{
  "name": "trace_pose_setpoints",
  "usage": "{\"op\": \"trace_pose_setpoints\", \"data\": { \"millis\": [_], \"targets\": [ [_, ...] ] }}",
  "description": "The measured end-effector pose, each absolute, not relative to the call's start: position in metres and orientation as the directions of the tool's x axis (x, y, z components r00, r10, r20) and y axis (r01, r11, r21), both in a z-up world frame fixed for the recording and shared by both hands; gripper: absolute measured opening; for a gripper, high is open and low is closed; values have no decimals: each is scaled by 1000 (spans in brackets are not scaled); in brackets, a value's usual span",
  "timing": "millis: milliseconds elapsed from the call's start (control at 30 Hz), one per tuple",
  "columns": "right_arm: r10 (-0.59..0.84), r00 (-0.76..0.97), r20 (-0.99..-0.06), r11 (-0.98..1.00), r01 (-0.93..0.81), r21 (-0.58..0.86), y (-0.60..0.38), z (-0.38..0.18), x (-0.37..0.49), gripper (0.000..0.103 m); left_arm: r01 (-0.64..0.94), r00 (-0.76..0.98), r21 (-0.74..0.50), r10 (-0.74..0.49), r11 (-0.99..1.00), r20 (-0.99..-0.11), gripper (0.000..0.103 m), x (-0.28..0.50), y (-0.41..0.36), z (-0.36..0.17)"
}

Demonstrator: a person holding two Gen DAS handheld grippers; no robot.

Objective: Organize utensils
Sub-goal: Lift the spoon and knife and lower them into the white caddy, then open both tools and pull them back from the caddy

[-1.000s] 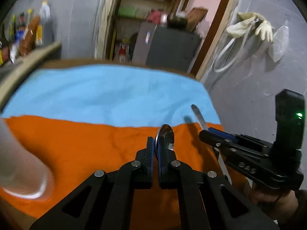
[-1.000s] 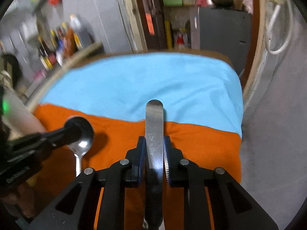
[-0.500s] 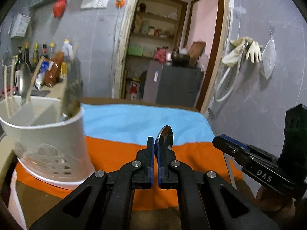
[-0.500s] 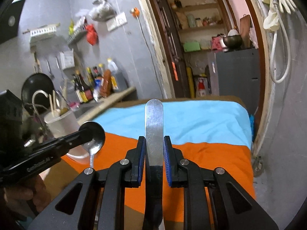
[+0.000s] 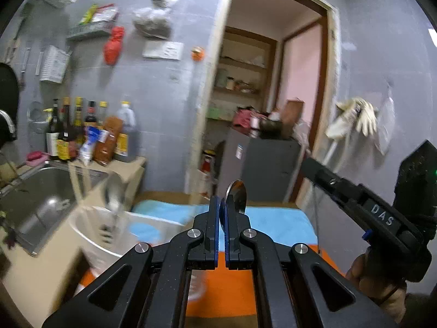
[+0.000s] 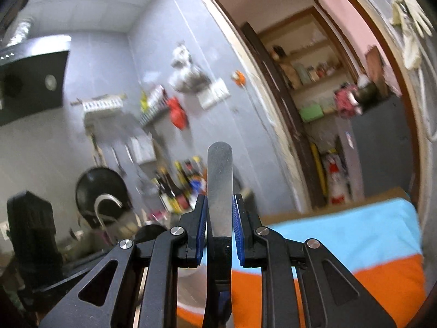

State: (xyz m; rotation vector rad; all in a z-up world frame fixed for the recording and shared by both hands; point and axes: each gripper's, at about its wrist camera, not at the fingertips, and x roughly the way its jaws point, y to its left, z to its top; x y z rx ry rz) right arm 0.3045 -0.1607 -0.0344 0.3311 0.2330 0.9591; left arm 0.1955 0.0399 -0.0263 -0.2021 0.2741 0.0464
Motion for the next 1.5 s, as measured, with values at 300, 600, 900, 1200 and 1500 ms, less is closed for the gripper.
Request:
{"op": "trace_pose_setpoints", "data": {
  "millis": [300,600,900,1200,1500],
  "targets": [
    [793,601,104,546,-775,317,-83,1,280,16,-238,956,-190,196,952,-218,1,183,132,8],
    [712,692,119,664,-718,209,-28,-20,263,16,-378,917,-149,347,914,-198,1,196,187,-6],
    [629,769,111,763,-639,100,-4,-53,258,16,-425,898,-90,406,901,-172,1,207,192,-34],
    [619,782,67,781,-623,54,-1,-71,260,16,-402,901,-8,393,916,-183,1,217,176,-57],
    [626,779,34,778,-627,36,-4,-70,252,17,-338,917,-84,308,937,-254,4,210,173,-68]
  ]
}}
